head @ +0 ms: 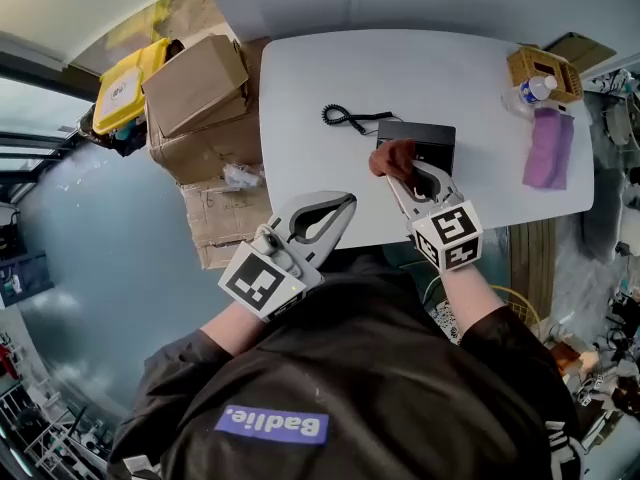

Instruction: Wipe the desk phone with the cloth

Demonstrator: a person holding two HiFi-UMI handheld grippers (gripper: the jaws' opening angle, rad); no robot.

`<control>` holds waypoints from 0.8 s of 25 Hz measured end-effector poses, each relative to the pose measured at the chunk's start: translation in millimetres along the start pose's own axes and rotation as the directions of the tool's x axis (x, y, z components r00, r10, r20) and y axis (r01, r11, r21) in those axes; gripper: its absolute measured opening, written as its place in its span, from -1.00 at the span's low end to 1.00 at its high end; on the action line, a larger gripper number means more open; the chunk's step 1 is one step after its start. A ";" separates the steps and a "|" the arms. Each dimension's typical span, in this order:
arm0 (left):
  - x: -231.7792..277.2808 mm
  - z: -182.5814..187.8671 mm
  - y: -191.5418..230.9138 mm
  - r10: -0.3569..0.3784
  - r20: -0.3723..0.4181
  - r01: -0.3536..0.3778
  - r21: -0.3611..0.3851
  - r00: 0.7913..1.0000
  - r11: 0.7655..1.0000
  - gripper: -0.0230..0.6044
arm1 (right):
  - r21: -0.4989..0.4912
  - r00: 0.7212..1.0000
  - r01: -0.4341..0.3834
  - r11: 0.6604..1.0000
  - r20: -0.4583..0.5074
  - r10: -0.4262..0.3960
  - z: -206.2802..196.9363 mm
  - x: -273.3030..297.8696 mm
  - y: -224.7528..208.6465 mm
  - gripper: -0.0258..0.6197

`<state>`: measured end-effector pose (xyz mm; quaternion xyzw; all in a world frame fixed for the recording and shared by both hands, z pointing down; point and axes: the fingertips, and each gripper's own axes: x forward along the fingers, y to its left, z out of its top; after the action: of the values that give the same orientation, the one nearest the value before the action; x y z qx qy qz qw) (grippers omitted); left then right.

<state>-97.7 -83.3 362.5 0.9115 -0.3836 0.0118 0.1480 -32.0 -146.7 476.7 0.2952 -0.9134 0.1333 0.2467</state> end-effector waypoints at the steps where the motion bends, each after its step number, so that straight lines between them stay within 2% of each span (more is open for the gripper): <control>1: 4.4 1.6 0.2 0.003 0.010 -0.003 -0.015 1.000 1.000 -0.87 | -0.034 1.000 0.003 0.999 -0.029 -0.004 -3.4 8.8 -7.5 -0.57; 3: 10.6 -1.0 3.9 0.019 -0.007 -0.019 -0.033 1.000 0.999 -0.87 | -0.104 0.995 -0.001 0.995 -0.096 -0.009 -10.0 27.7 -20.8 -0.57; 5: 14.1 -10.5 14.5 0.047 -0.060 -0.049 -0.025 0.997 0.999 -0.87 | -0.172 0.986 -0.019 0.985 -0.164 -0.009 -17.4 48.6 -33.7 -0.57; 10: 22.9 -9.5 30.6 0.104 -0.017 -0.105 -0.070 0.994 0.992 -0.87 | -0.334 0.941 -0.086 0.939 -0.338 -0.035 -38.4 89.4 -55.2 -0.57; 16: 22.3 -19.4 45.1 0.167 -0.043 -0.170 -0.107 0.985 0.979 -0.87 | -0.407 0.860 -0.170 0.897 -0.507 -0.067 -70.0 114.1 -64.5 -0.57; 20: 27.4 -20.5 51.0 0.166 -0.044 -0.170 -0.115 0.985 0.979 -0.87 | -0.419 0.838 -0.169 0.892 -0.537 -0.094 -76.5 109.2 -75.3 -0.57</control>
<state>-112.2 -130.4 399.2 0.8651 -0.4568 0.0171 0.2067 -34.9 -228.1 606.3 0.1612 -0.8165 0.0013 0.5543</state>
